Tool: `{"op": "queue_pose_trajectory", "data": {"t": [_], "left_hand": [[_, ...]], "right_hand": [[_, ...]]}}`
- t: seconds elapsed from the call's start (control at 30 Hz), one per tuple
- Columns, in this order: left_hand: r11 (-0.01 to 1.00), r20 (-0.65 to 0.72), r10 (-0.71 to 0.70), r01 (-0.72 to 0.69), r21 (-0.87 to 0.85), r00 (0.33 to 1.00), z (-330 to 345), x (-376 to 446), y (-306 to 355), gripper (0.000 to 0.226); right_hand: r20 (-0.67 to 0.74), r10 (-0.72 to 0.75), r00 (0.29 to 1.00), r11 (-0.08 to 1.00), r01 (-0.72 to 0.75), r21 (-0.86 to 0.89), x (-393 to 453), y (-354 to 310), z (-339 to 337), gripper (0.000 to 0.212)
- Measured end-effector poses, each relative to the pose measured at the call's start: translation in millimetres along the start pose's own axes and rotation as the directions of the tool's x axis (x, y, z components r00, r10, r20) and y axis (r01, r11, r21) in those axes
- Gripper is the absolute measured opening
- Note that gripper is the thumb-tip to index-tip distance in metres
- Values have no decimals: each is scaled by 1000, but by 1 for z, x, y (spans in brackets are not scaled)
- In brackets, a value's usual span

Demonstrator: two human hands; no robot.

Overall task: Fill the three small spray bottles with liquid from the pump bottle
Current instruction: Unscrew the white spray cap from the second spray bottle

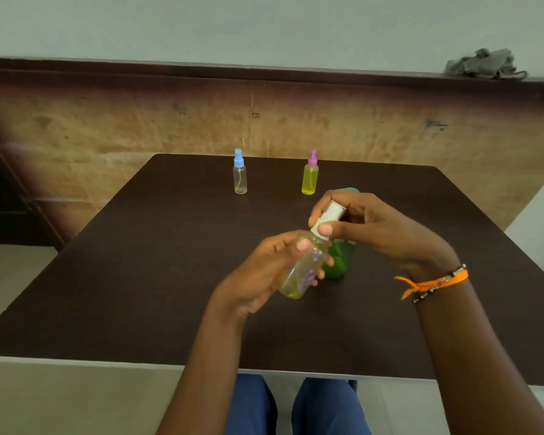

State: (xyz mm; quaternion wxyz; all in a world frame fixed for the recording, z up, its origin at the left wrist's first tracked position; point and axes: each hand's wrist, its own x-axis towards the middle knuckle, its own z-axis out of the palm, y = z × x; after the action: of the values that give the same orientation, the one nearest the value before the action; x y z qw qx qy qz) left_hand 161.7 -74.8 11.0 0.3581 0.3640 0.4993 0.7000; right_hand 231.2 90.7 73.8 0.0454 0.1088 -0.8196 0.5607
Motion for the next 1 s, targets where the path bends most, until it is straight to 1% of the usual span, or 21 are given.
{"op": "queue_pose_trajectory", "data": {"t": [0.03,0.07,0.1,0.17,0.2,0.23,0.27,0.3,0.37,0.4,0.47,0.57,0.67,0.73,0.8,0.83,0.9,0.97,1.0], "left_hand": [[1000,2,-4,4,24,1000,0,0,1,40],[995,-41,9,-4,99,999,2,1,3,37],[978,-113,41,-17,208,993,3,3,4,36],[893,-253,149,-20,449,956,6,7,4,47],[844,-301,204,-12,535,931,7,8,4,51],[817,-329,252,-17,576,910,8,8,5,50],[807,-343,284,-31,589,896,8,8,4,47],[814,-347,290,-40,579,892,8,8,4,41],[879,-322,214,-38,476,922,7,7,6,31],[917,-294,158,-30,398,943,6,6,6,29],[960,-236,80,-11,278,968,6,4,3,34],[978,-169,0,34,204,986,6,1,-2,44],[984,-56,-137,143,106,989,2,-4,-6,48],[973,37,-233,233,10,972,0,-9,-10,52],[967,60,-249,251,-43,967,1,-11,-16,52],[970,43,-235,237,-54,971,2,-10,-19,52],[980,-13,-192,191,-60,981,3,-7,-24,59],[988,-56,-151,148,-44,987,2,-5,-27,67],[991,-67,-136,135,-24,988,1,-5,-28,67]], "right_hand": [[41,21,999,999,-20,-32,0,-1,-5,19],[54,54,997,996,-49,-76,0,-2,-9,21],[40,92,995,988,-87,-127,0,-2,-12,25],[-45,175,983,948,-181,-261,4,-3,-14,42],[-104,191,976,920,-215,-329,5,-3,-13,46],[-156,173,972,901,-220,-373,6,-4,-12,43],[-183,130,975,899,-194,-393,7,-5,-11,34],[-182,90,979,903,-157,-399,6,-5,-10,24],[-116,41,992,918,-84,-389,4,-5,-12,8],[-77,35,996,927,-61,-371,4,-5,-13,7],[-11,34,999,940,-36,-339,3,-4,-17,13],[70,33,997,952,-10,-307,1,-5,-17,19],[129,12,992,963,23,-267,-3,-8,-22,20],[101,-3,995,969,28,-247,-7,-11,-31,19],[53,-12,999,972,24,-233,-8,-13,-41,17],[28,-15,999,970,22,-241,-9,-14,-45,18],[-29,-21,999,956,12,-293,-12,-10,-50,25],[-145,-27,989,947,-21,-322,-20,-4,-51,27],[-217,-36,975,948,-35,-316,-26,0,-52,25]]}}
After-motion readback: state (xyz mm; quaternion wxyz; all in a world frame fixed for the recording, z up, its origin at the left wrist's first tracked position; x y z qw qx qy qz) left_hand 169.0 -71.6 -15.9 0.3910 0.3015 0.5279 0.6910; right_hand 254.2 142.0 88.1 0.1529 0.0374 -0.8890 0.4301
